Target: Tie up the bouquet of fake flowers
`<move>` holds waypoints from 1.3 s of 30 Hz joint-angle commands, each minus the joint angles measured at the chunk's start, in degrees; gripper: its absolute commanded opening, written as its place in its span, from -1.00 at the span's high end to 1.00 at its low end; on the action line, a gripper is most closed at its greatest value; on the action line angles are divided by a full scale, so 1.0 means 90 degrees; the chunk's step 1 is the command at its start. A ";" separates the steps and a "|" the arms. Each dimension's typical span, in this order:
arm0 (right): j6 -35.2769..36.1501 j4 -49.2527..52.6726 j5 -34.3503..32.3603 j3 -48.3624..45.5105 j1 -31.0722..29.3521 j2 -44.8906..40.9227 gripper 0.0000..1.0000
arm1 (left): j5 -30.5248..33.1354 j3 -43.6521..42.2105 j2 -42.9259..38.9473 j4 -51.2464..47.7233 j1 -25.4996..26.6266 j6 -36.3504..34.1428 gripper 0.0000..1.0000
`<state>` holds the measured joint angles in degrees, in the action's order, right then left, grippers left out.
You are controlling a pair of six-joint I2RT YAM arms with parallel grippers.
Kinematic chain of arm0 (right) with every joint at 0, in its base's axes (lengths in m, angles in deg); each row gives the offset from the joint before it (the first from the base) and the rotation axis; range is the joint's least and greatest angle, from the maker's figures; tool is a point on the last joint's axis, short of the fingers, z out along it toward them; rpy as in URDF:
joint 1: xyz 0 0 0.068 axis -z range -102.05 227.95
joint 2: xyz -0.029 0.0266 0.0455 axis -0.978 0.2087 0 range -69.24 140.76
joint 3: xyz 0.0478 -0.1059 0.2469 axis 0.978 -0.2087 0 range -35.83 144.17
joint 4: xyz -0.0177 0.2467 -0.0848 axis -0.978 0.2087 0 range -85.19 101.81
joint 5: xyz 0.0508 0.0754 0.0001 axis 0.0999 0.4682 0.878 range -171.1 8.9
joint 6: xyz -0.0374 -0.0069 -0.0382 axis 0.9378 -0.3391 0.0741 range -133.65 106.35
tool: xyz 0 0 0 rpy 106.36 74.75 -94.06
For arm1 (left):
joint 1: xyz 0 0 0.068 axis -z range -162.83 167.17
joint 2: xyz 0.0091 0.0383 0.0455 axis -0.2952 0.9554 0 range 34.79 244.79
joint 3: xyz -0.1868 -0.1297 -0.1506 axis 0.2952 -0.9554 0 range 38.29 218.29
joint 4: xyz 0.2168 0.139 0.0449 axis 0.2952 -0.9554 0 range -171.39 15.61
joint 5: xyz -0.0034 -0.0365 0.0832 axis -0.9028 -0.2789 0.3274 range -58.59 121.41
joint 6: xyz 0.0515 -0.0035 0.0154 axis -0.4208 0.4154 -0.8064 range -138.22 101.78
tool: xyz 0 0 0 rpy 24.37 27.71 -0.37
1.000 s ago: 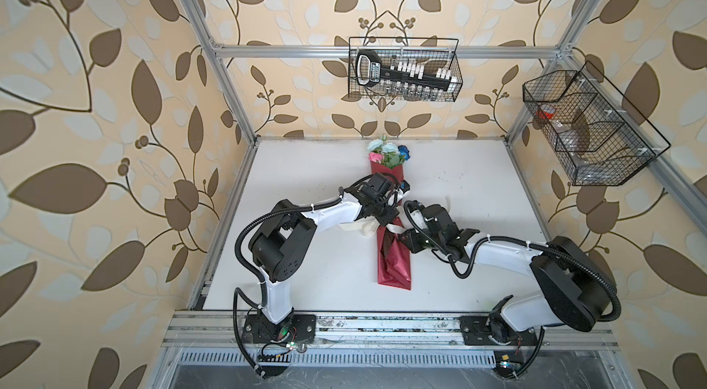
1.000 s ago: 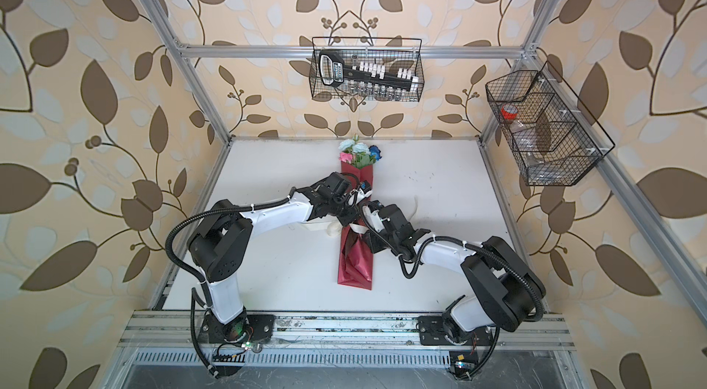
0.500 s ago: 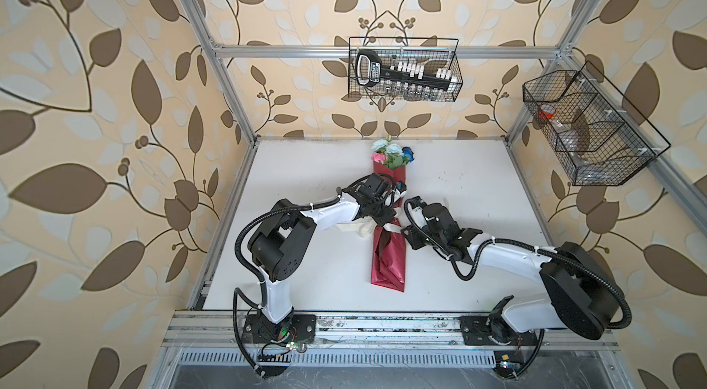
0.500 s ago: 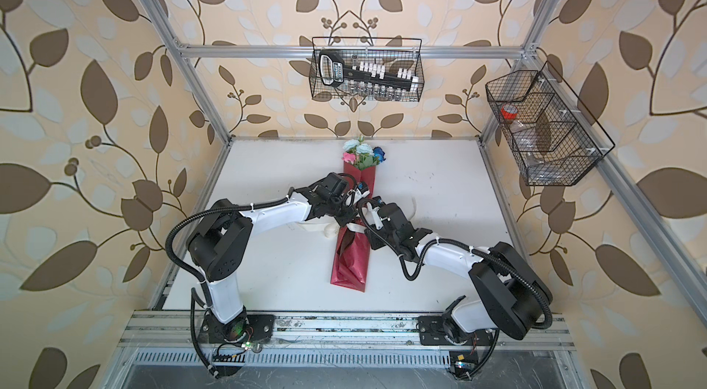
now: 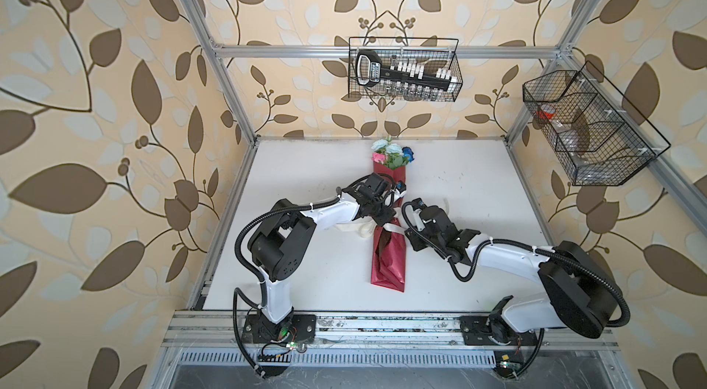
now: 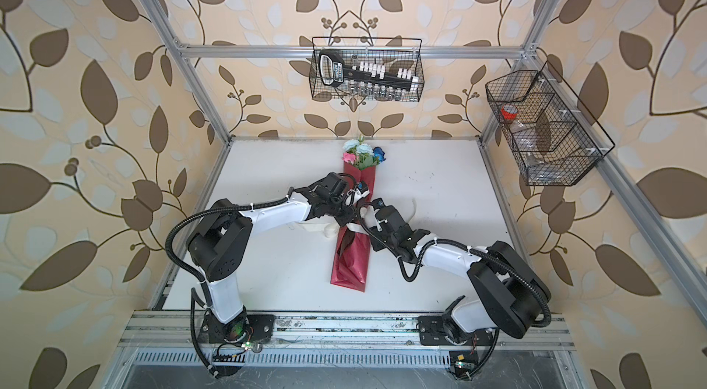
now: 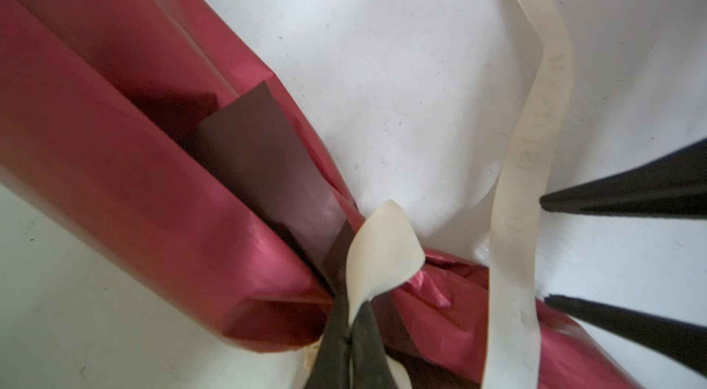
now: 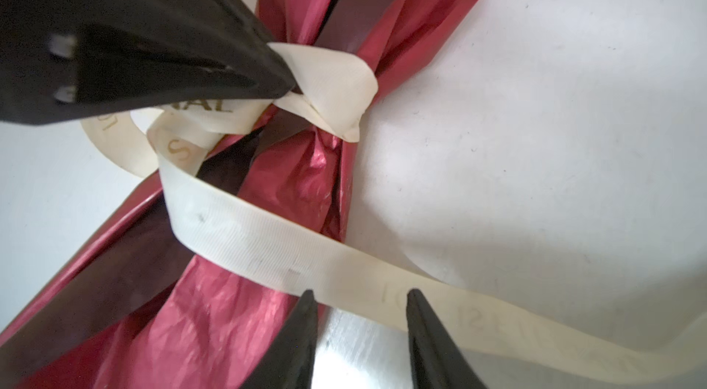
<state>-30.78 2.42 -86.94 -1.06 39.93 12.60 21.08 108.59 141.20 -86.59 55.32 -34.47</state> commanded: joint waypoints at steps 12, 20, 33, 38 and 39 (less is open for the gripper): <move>-0.0276 -0.0358 -0.0129 0.0025 -0.0169 0.0535 -0.01 | -0.0384 -0.0048 -0.0357 0.0471 -0.0068 0.0459 1.00; -0.0317 -0.0931 -0.0385 0.0182 -0.0170 0.0984 -0.02 | -0.0491 -0.0232 -0.0459 0.0645 -0.0069 0.0660 1.00; 0.0067 -0.2010 -0.0696 0.0267 -0.0162 0.1358 0.11 | -0.0581 -0.0325 -0.0534 0.0843 -0.0069 0.0969 1.00; -0.0092 -0.1999 -0.0429 0.0391 -0.0103 0.1214 0.44 | -0.0377 -0.0472 -0.0619 0.1133 -0.0063 0.1199 1.00; -0.0149 -0.2009 -0.0329 0.0398 -0.0086 0.1166 0.51 | -0.0357 -0.0509 -0.0624 0.1206 -0.0065 0.1242 1.00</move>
<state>-31.08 -13.39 -91.36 0.69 38.82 24.25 18.20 104.72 139.32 -79.36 55.30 -25.14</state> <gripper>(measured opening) 0.254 0.048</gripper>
